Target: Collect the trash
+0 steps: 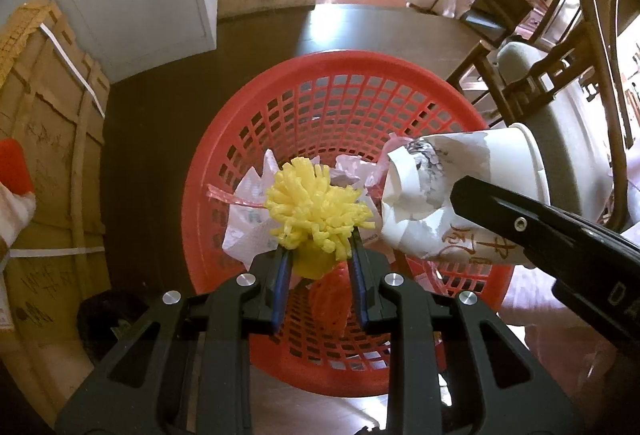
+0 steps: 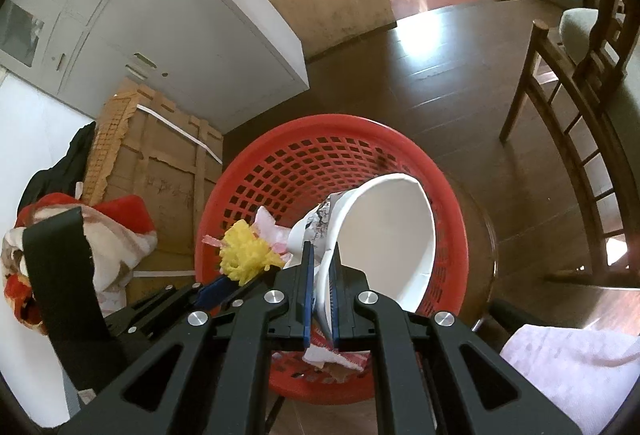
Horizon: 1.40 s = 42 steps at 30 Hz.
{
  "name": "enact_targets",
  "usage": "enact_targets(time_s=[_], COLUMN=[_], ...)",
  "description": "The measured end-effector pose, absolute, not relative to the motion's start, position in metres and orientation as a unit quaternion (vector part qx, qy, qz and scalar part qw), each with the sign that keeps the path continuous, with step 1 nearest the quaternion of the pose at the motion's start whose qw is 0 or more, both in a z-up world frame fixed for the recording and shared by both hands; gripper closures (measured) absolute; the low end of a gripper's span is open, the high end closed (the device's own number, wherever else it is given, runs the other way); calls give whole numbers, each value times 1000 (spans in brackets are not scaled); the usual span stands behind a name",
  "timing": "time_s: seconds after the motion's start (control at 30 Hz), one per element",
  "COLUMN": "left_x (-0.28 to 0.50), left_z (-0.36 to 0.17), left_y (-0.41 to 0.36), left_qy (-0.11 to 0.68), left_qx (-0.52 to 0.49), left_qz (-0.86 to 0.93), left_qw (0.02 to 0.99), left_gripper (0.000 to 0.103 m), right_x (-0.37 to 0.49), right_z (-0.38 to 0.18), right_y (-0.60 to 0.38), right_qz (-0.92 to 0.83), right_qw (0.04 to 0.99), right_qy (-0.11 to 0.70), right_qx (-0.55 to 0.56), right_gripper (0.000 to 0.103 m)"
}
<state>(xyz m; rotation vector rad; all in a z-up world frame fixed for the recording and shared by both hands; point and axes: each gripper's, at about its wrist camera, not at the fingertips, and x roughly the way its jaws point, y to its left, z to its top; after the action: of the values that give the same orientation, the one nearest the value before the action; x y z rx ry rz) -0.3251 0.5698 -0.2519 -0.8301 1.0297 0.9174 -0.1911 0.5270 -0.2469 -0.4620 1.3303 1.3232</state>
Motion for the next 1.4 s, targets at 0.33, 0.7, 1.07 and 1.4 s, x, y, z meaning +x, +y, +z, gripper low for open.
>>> enact_targets(time_s=[0.33, 0.7, 1.07, 1.4], left_x=[-323, -333, -352, -371], left_z=[-255, -223, -163, -113], left_y=[568, 558, 519, 475], left_qy=[472, 458, 433, 410], left_qx=[-371, -360, -321, -294], left_qz=[414, 439, 471, 501], left_qw=[684, 684, 698, 703], left_gripper=[63, 35, 24, 14], right_x=[-186, -168, -167, -199], right_z=[-250, -215, -166, -135], right_y=[524, 488, 429, 389], right_qz=[549, 527, 517, 530], right_qw=[577, 614, 655, 666], right_qy=[575, 557, 511, 481], right_qx=[-189, -186, -205, -209], right_gripper=[64, 33, 12, 6])
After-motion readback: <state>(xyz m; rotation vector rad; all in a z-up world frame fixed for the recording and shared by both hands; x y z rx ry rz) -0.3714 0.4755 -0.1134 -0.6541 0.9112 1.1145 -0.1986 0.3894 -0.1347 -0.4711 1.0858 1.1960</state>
